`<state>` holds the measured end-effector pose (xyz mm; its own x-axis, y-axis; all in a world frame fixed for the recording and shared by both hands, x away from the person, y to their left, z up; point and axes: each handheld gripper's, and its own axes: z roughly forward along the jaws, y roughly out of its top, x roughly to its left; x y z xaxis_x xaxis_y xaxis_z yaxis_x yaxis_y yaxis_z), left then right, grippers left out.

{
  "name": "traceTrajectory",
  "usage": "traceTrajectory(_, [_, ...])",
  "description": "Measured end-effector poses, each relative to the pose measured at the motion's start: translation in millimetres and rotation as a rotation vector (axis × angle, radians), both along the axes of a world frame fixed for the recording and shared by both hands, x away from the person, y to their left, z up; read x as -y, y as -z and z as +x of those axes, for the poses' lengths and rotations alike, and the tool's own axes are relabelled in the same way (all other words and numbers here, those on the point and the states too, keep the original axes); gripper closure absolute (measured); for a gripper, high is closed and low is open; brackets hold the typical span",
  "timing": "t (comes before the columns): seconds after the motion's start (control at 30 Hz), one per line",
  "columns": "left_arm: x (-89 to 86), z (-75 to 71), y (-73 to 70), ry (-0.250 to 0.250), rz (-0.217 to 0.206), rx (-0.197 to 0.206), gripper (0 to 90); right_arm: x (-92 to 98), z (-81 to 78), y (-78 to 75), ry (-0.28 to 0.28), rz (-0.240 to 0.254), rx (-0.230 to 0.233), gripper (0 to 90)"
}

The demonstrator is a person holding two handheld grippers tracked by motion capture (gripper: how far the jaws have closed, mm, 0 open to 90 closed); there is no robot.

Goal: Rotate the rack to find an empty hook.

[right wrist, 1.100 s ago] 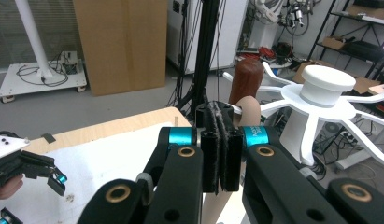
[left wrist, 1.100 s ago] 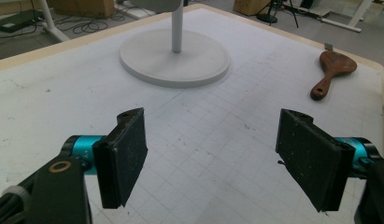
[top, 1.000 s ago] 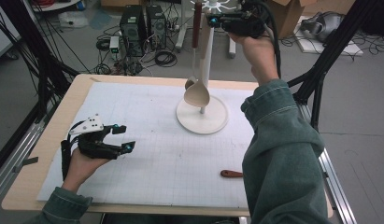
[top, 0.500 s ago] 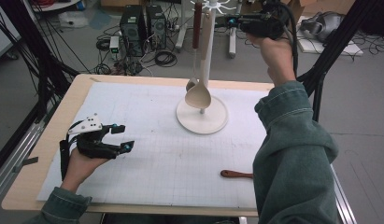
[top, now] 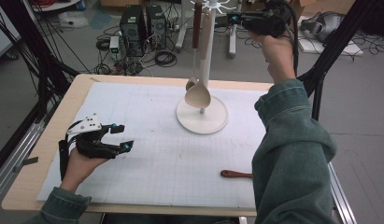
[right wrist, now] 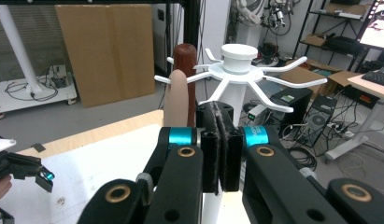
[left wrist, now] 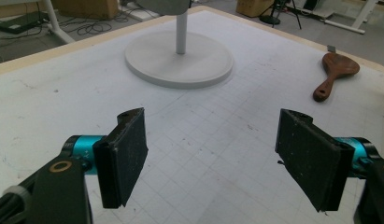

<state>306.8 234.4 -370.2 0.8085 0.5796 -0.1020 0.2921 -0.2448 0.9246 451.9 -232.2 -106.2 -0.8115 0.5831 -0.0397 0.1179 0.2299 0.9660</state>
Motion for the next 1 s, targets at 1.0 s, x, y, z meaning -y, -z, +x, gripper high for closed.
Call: traceTrajectory(1.0, [-1.6, -1.3, -1.5, -0.009, -0.003, 0.001, 25.4, -19.6, -7.6, -6.1, -0.012, -0.018, 0.03, 89.7])
